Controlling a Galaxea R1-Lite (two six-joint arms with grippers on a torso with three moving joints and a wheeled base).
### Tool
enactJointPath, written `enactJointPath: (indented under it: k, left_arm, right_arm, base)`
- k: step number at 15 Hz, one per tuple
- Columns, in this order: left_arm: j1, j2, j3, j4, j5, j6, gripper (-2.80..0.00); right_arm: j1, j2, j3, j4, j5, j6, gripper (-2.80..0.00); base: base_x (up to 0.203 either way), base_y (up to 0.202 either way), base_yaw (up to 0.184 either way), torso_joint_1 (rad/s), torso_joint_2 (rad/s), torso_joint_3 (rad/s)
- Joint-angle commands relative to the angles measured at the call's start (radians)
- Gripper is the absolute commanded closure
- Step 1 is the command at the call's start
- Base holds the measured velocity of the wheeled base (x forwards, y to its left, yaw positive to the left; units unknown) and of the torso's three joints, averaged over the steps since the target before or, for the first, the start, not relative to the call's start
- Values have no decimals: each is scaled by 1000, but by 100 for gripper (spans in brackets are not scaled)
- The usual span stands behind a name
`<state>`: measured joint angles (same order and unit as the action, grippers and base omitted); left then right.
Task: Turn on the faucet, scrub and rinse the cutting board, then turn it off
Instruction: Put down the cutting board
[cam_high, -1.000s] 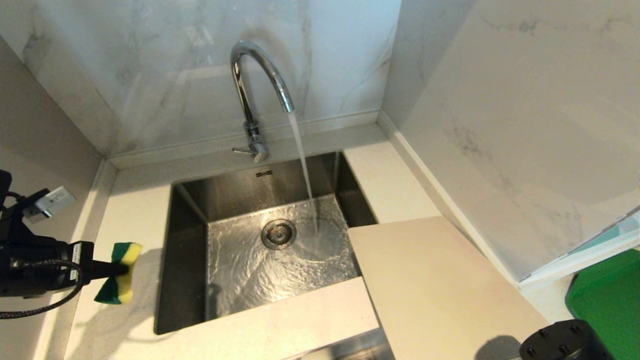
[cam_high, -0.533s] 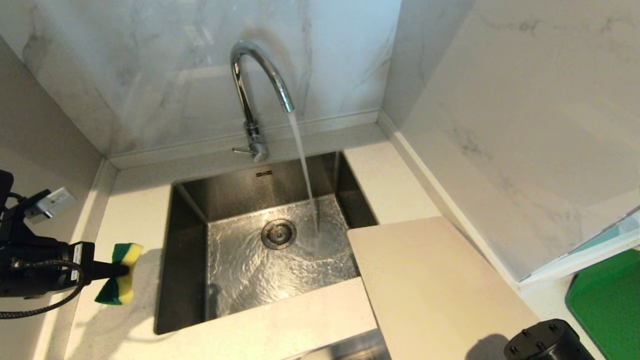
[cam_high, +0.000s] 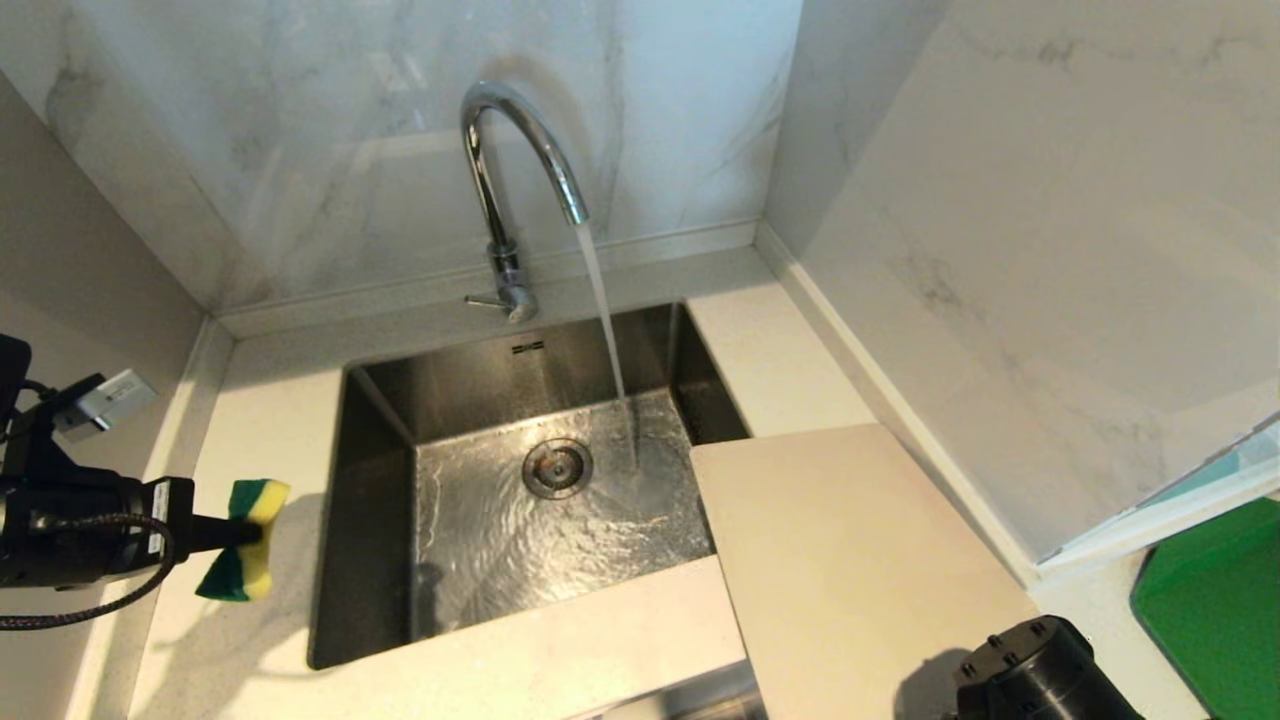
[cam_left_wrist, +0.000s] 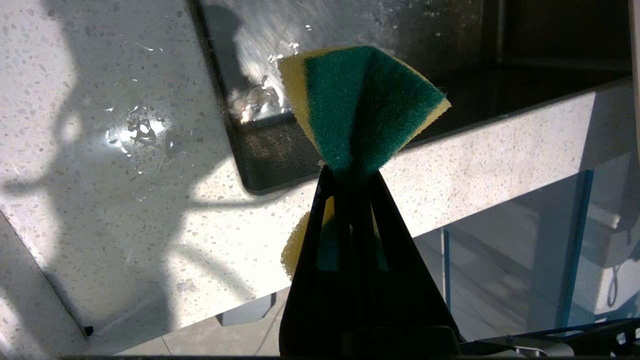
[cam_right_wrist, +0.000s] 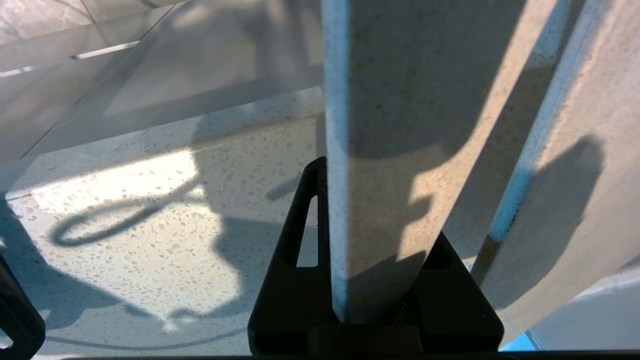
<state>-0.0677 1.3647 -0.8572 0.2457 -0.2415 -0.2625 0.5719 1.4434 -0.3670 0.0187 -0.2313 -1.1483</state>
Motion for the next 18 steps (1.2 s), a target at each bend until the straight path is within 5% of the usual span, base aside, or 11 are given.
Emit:
enactJointPath:
  k: [1, 18]
  left_arm:
    - [0, 5, 1, 1, -1, -1, 0]
    - [-1, 20, -5, -29, -1, -3, 0]
  right_arm:
    - [0, 38, -4, -1, 10, -8, 0]
    - [5, 220, -24, -71, 72, -22, 0]
  base:
    - [0, 0, 0, 0, 0, 0]
    - [0, 0, 0, 0, 0, 0]
